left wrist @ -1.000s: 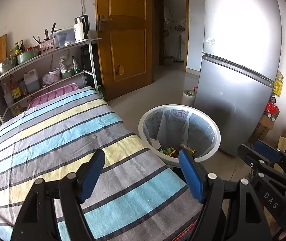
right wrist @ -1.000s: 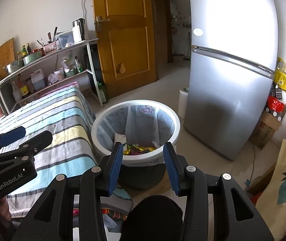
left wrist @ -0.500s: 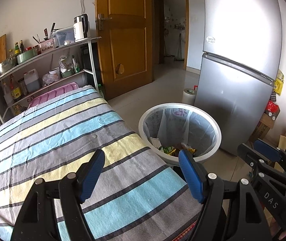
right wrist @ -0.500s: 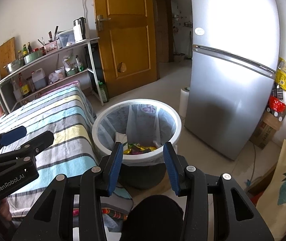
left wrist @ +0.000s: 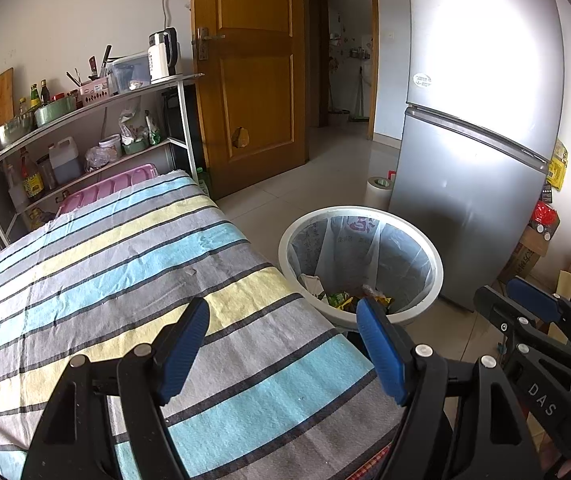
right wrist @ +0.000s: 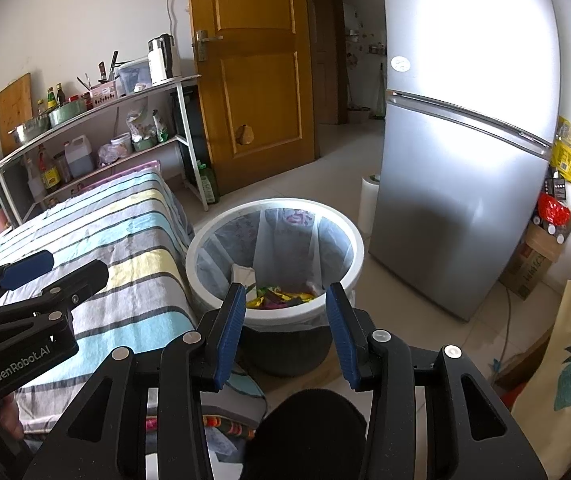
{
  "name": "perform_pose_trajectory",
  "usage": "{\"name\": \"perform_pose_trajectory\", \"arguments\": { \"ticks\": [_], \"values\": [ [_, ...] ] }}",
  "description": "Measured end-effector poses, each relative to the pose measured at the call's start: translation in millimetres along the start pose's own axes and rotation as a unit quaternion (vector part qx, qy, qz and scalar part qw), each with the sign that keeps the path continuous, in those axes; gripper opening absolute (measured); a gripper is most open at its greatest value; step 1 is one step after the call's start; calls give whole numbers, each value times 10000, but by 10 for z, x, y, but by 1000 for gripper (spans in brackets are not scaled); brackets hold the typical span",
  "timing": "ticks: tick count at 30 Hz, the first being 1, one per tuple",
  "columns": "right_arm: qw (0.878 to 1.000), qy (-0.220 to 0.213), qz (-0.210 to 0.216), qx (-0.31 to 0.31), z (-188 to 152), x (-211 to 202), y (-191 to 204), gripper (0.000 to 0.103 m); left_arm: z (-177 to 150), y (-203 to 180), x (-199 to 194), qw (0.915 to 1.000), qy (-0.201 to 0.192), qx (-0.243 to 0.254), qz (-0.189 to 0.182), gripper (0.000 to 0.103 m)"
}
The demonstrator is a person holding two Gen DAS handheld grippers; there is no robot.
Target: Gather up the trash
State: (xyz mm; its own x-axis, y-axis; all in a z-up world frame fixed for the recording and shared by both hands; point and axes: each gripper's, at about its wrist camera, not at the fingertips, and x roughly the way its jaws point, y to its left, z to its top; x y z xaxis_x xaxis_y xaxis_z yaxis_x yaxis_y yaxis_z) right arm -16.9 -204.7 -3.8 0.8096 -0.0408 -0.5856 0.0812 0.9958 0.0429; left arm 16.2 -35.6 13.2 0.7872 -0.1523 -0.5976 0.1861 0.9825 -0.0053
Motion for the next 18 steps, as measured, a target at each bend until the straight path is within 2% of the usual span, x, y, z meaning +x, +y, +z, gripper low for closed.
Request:
{"name": "perform_pose_trajectory", "arguments": {
  "ticks": [18],
  "values": [
    [10000,-6,22,-4,11,-8,11,43,11,0,-1,10000,9,12,-3,78]
  ]
}}
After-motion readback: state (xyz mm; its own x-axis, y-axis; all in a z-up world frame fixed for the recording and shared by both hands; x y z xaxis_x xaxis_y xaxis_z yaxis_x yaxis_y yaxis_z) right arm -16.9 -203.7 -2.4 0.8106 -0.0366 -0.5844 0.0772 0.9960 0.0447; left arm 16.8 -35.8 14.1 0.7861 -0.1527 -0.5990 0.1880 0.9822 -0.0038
